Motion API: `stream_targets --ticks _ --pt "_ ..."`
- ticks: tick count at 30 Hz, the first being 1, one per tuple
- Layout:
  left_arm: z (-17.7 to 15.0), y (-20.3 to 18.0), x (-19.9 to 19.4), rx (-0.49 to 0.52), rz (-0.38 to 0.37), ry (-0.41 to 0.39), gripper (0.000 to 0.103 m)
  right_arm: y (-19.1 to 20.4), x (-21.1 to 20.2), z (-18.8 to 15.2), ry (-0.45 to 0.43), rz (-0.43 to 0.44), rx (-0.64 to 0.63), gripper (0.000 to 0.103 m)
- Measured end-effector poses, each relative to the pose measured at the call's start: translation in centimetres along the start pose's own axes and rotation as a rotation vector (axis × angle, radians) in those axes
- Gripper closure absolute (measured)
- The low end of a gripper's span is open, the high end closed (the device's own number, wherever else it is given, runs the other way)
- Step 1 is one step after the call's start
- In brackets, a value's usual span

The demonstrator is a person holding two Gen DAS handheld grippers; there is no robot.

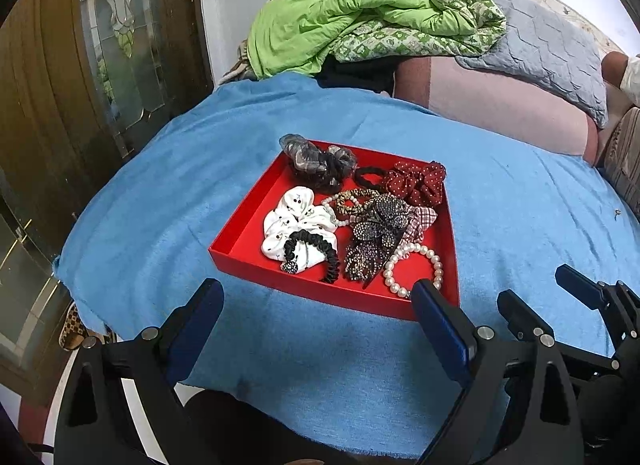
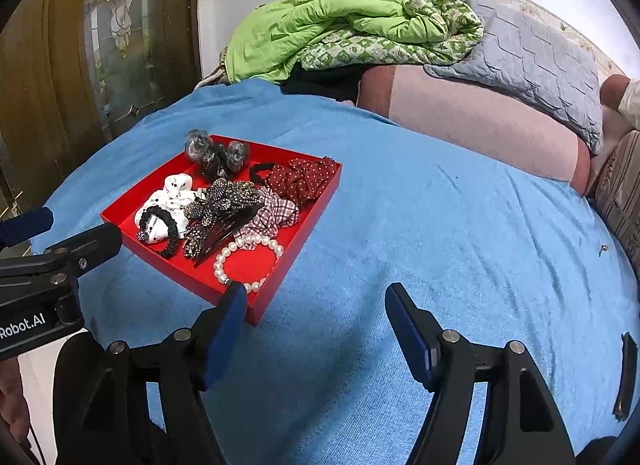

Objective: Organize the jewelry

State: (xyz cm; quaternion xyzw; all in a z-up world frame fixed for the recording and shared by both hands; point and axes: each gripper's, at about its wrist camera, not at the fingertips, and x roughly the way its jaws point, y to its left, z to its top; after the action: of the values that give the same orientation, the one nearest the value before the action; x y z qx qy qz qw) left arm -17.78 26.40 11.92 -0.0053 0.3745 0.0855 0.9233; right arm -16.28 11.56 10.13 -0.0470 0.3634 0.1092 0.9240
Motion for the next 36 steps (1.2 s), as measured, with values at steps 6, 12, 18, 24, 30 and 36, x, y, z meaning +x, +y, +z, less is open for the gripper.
stream_targets --ticks 6,12,18,24,30,36 --pt "-0.1 -0.2 0.3 -0.002 -0.011 0.013 0.009 0.1 0.2 0.0 0.006 0.002 0.001 0.027" --pt "-0.3 -0.4 0.5 0.007 -0.015 0.022 0.009 0.2 0.4 -0.1 0.012 0.006 -0.001 0.026" --pt "-0.4 -0.7 0.8 0.014 -0.013 0.029 0.009 0.2 0.6 -0.2 0.019 0.008 0.002 0.026" --pt "-0.4 -0.8 1.1 0.021 -0.003 0.038 0.009 0.1 0.9 -0.3 0.027 0.009 0.002 0.026" --pt "-0.5 -0.8 1.3 0.014 -0.009 0.049 0.009 0.1 1.1 -0.4 0.034 0.011 0.004 0.025" --pt "-0.6 -0.8 1.4 0.014 -0.016 0.056 0.009 0.1 1.2 -0.5 0.037 0.014 0.004 0.025"
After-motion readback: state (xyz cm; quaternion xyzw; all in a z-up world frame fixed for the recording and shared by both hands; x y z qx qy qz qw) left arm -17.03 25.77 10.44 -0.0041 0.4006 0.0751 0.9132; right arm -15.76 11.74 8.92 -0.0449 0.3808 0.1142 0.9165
